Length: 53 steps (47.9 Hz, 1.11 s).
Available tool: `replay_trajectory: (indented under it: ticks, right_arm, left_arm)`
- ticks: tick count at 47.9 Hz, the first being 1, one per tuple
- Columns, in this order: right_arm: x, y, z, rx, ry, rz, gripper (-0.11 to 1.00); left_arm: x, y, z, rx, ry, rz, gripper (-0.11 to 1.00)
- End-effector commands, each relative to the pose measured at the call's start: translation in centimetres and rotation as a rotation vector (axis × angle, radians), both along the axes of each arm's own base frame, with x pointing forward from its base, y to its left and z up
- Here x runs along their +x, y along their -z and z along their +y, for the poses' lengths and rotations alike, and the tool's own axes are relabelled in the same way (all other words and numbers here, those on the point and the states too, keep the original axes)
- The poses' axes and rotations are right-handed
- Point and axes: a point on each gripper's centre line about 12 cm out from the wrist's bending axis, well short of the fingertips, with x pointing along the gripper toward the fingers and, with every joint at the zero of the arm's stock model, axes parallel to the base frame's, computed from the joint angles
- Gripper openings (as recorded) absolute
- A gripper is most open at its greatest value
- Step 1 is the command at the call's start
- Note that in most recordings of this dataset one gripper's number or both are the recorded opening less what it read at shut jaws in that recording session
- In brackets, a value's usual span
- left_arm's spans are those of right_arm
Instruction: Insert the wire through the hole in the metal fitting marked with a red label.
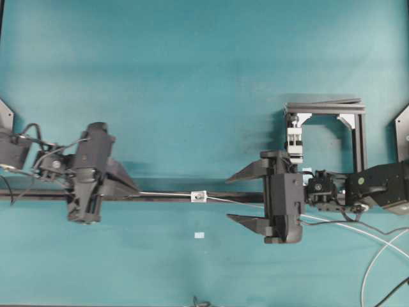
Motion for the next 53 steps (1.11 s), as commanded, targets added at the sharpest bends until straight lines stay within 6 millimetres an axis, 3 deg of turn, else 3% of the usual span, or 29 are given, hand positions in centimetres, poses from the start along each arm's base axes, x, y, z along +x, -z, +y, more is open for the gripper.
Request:
replay_trajectory:
  ticks: [1,10,34,42,51,53]
  right_arm:
    - [0.2,-1.2,0.2,0.012,-0.002,-0.037,0.94]
    - [0.2,-1.3,0.2,0.012,-0.002,-0.04,0.94]
    - [0.3,-1.4,0.2,0.016,-0.001,-0.044,0.94]
    - [0.4,-1.5,0.2,0.016,-0.001,-0.047,0.94]
    - [0.4,-1.7,0.2,0.018,-0.001,-0.055,0.94]
    - [0.4,-2.0,0.2,0.019,0.0,-0.062,0.94]
  left_arm:
    - [-0.4,-1.0,-0.3,-0.008,0.015,-0.023,-0.1]
    - [-1.4,-1.1,-0.2,-0.003,0.024,-0.002,-0.1]
    - [-1.2,-0.8,-0.1,-0.002,0.017,0.007,-0.08]
    - [-1.2,-0.8,-0.1,0.0,0.017,0.008,0.13]
    - [-1.3,-0.8,0.0,0.001,0.018,0.007,0.65]
    - [-1.3,-0.8,0.0,0.002,0.018,0.006,0.7]
